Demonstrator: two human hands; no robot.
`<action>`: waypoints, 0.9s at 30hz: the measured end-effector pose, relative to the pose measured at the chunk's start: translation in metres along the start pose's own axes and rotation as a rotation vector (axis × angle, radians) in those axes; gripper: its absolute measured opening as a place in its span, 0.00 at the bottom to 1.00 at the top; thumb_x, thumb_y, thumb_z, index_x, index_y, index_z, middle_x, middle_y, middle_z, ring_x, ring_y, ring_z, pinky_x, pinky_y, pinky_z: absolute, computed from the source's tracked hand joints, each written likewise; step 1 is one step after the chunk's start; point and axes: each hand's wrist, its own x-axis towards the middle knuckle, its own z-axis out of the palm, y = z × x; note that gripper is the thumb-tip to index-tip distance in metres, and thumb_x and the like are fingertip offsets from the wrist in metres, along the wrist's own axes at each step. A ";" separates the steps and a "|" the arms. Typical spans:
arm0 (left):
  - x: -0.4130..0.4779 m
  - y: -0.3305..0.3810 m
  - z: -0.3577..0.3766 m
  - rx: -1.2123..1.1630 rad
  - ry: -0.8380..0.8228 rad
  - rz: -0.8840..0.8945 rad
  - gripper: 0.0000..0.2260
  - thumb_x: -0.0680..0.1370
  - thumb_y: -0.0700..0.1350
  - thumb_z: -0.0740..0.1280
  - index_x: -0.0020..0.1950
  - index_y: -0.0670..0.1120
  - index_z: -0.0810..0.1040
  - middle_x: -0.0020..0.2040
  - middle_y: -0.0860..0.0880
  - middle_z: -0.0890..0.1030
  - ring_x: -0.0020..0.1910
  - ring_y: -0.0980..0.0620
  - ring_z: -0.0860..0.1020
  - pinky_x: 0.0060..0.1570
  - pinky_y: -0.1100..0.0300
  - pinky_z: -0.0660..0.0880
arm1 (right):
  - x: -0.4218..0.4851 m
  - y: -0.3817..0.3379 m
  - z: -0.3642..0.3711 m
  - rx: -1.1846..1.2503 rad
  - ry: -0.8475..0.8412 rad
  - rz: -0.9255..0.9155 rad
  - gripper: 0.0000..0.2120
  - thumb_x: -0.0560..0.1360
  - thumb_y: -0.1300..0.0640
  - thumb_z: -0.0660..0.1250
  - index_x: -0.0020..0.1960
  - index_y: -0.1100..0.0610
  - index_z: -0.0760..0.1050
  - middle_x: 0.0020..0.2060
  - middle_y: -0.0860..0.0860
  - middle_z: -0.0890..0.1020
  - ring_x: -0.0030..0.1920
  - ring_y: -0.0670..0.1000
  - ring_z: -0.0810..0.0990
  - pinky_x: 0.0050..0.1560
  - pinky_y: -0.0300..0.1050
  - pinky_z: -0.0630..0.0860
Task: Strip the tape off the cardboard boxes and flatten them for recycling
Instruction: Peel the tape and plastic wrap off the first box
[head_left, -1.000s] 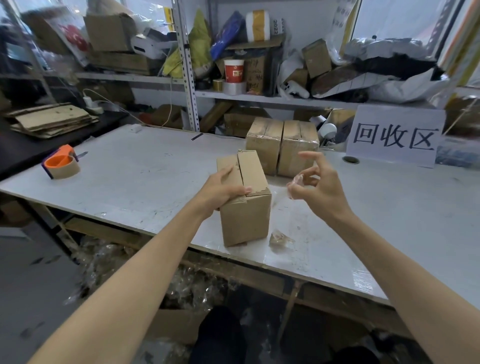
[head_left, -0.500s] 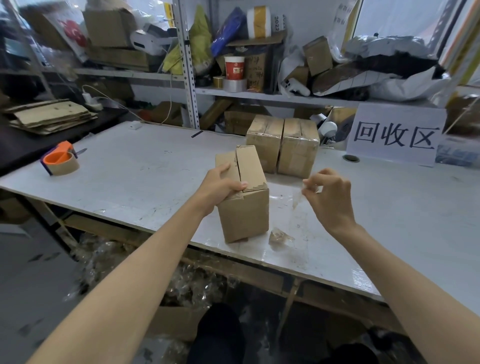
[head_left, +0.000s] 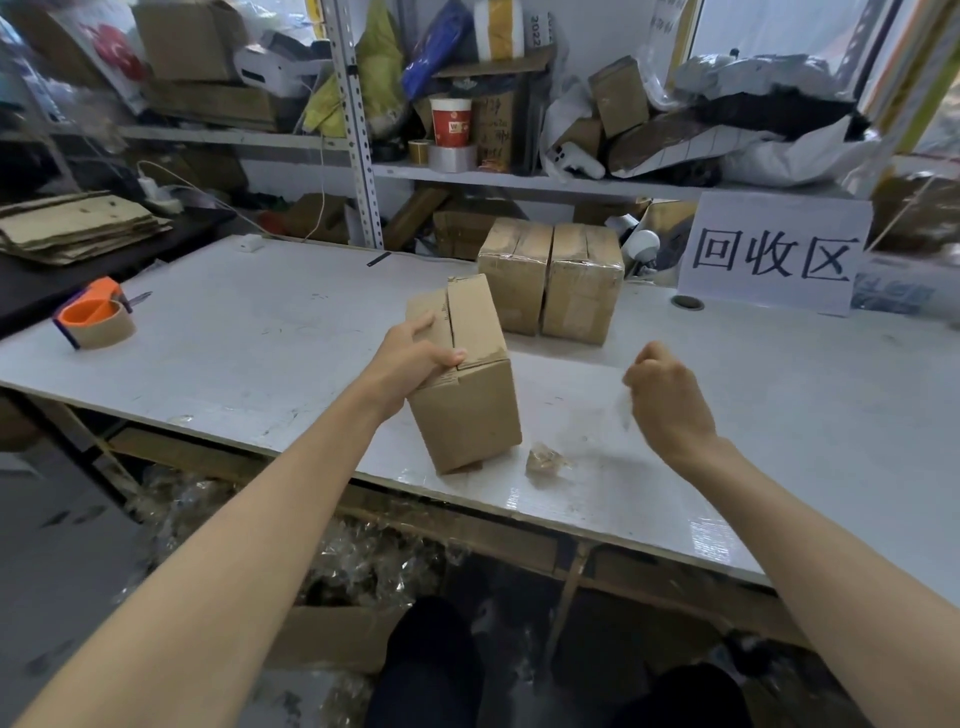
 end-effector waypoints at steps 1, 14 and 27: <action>0.001 -0.001 -0.004 -0.004 0.005 -0.001 0.36 0.75 0.40 0.73 0.80 0.47 0.60 0.74 0.44 0.66 0.61 0.48 0.72 0.54 0.57 0.74 | -0.001 0.008 -0.002 -0.010 -0.002 0.042 0.08 0.74 0.75 0.61 0.43 0.72 0.79 0.46 0.63 0.76 0.42 0.64 0.78 0.42 0.53 0.76; 0.011 -0.002 0.014 0.068 -0.014 -0.022 0.38 0.75 0.44 0.74 0.80 0.51 0.58 0.76 0.43 0.61 0.71 0.43 0.68 0.71 0.46 0.68 | -0.029 -0.060 0.027 -0.081 -0.179 -0.397 0.07 0.73 0.70 0.64 0.49 0.64 0.76 0.46 0.56 0.77 0.41 0.56 0.77 0.40 0.48 0.76; -0.005 -0.023 0.016 -0.446 0.059 -0.026 0.27 0.82 0.62 0.53 0.78 0.51 0.59 0.72 0.46 0.69 0.68 0.45 0.72 0.65 0.43 0.72 | -0.039 -0.061 0.058 0.022 -0.272 -0.354 0.07 0.76 0.68 0.61 0.46 0.65 0.78 0.48 0.56 0.76 0.44 0.56 0.76 0.45 0.48 0.74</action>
